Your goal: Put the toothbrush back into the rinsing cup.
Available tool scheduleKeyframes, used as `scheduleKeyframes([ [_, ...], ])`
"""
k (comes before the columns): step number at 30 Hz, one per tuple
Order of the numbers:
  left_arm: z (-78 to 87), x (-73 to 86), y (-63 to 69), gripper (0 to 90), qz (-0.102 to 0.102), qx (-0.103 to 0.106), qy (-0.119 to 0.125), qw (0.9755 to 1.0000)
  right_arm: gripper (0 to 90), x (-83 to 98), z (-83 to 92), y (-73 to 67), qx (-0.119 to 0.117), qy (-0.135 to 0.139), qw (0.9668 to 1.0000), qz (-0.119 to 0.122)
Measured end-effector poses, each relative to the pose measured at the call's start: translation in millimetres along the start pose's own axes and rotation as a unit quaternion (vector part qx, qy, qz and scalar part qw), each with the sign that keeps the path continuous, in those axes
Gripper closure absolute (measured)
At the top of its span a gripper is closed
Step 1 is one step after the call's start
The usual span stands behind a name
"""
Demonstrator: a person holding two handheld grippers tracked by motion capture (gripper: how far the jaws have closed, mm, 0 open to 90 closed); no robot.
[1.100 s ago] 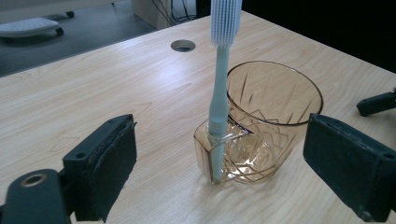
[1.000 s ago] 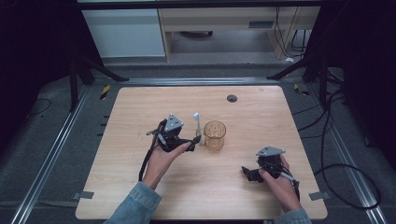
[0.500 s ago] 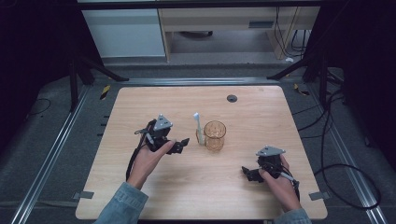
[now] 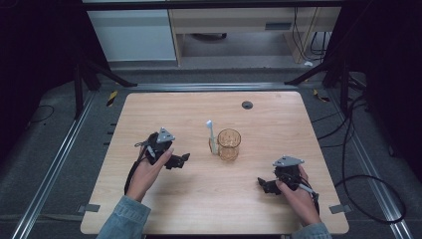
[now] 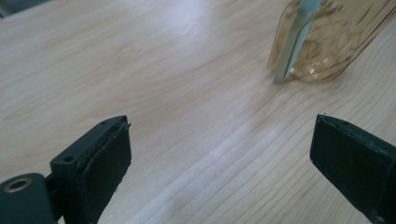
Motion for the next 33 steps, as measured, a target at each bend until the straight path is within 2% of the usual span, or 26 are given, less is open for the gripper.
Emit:
scheduleKeyframes([
  [3, -3.5, 13.0, -8.1, 5.0, 0.0, -0.013, -0.022, 0.9997, 0.4, 0.0, 0.0, 0.0, 0.0, 0.0, 1.0, 0.0],
  [5, -5.7, 19.6, -11.9, 5.1, 0.005, -0.017, -0.028, 0.9994, 0.4, 0.0, 0.0, 0.0, 0.0, 0.0, 1.0, 0.0],
  [9, -7.5, 34.3, -23.0, 5.1, 0.004, -0.024, -0.046, 0.9986, 0.3, 0.0, 0.0, 0.0, 0.0, 0.0, 1.0, 0.0],
  [17, 5.6, 55.9, -65.6, 5.8, 0.058, -0.064, -0.041, 0.9954, 0.4, 0.0, 0.0, 0.0, 0.0, 0.0, 1.0, 0.0],
  [23, 13.3, 74.1, -95.8, 6.3, 0.1, -0.092, -0.039, 0.9899, 0.3, 0.0, 0.0, 0.0, 0.0, 0.0, 1.0, 0.0],
  [24, 13.3, 74.1, -95.8, 6.5, 0.1, -0.092, -0.039, 0.9899, 0.4, 0.0, 0.0, 0.0, 0.0, 0.0, 1.0, 0.0],
  [26, 16.0, 78.2, -106.0, 6.9, 0.117, -0.104, -0.03, 0.9872, 0.4, -0.1, -0.1, 0.1, 0.0, 0.0, 1.0, 0.001],
  [32, 9.2, 85.4, -110.7, 6.9, 0.123, -0.1, -0.034, 0.9868, 0.4, 0.0, 0.0, 0.0, 0.0, 0.0, 1.0, 0.0],
  [33, 6.9, 87.5, -112.7, 6.9, 0.128, -0.104, -0.036, 0.9856, 0.3, 0.0, 0.0, 0.0, 0.0, 0.0, 1.0, 0.0],
])
Point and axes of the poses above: each handheld gripper's, and its own axes: z roughly backward along the jaws, x roughly out of its underside, y roughly to its right, the point moved 9 cm from there along -z, roughly forward along the jaws, and after that the axes turned 1 degree about y, right-handed, at the moved point
